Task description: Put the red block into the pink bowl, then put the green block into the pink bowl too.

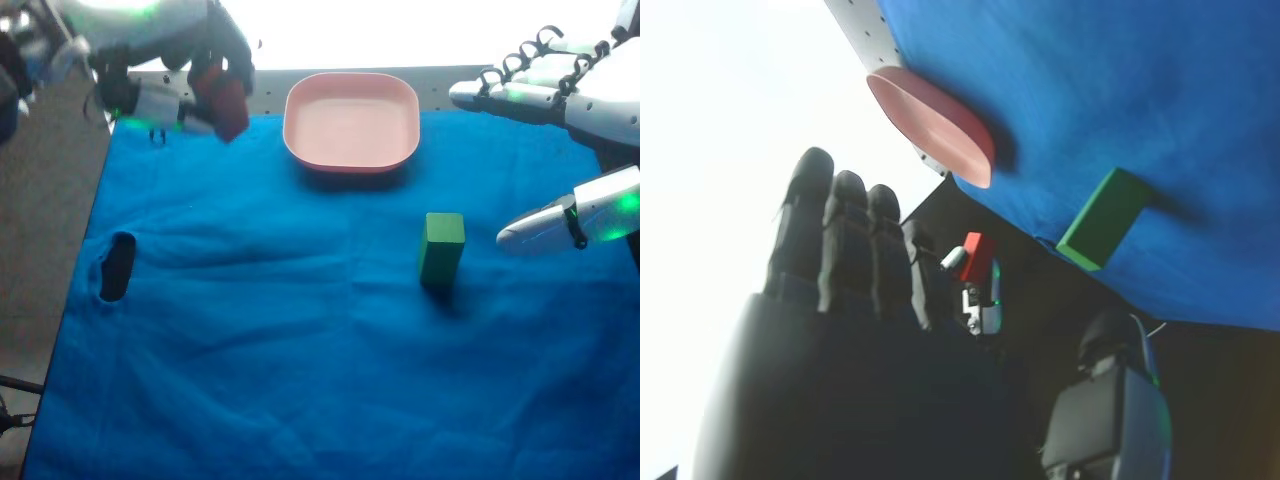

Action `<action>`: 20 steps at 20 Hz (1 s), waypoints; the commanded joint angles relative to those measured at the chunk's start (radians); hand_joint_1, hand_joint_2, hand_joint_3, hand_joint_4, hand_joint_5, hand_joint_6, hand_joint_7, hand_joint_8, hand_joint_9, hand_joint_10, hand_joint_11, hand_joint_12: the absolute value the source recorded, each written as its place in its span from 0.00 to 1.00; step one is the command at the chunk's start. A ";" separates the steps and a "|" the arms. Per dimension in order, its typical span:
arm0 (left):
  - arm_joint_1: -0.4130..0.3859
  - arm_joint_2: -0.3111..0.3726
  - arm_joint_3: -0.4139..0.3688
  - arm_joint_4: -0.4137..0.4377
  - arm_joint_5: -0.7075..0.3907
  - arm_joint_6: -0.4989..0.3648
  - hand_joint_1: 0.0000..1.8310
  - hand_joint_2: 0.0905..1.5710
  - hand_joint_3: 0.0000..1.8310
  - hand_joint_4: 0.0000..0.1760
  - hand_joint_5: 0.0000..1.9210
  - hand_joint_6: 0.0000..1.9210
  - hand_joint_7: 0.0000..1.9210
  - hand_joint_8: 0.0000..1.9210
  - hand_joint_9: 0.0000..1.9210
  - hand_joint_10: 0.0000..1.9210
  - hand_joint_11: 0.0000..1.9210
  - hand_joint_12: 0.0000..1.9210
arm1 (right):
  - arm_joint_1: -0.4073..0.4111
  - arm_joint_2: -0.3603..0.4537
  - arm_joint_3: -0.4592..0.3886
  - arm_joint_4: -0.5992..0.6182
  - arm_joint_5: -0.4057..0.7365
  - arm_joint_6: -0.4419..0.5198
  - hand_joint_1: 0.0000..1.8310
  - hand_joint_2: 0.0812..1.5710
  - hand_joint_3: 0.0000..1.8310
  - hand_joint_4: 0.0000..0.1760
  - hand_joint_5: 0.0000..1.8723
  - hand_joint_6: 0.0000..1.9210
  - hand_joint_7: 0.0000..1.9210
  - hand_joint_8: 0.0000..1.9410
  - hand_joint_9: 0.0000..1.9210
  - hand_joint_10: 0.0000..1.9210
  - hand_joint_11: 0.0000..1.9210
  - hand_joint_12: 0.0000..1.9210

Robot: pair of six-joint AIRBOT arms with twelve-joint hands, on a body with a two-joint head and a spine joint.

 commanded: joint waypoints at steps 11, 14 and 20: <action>-0.093 -0.113 0.087 0.019 -0.025 0.006 0.63 0.63 0.00 0.00 0.63 0.32 0.57 0.84 0.63 1.00 0.65 1.00 | 0.015 -0.017 0.006 0.005 0.103 0.010 0.08 0.51 0.00 0.31 0.03 0.00 0.09 0.00 0.12 0.00 0.00 0.52; -0.105 -0.130 0.100 0.017 -0.027 0.006 0.61 0.63 0.00 0.33 0.61 0.35 0.51 0.74 0.52 0.98 0.52 1.00 | 0.015 -0.017 0.006 0.005 0.099 0.011 0.07 0.49 0.00 0.42 0.03 0.00 0.09 0.00 0.12 0.00 0.00 0.53; -0.120 -0.158 0.115 0.011 -0.038 0.006 0.64 0.63 0.00 0.00 0.64 0.27 0.54 0.57 0.50 0.88 0.46 1.00 | 0.016 -0.030 0.007 0.000 0.099 0.011 0.10 0.50 0.00 0.36 0.05 0.00 0.11 0.00 0.11 0.00 0.00 0.48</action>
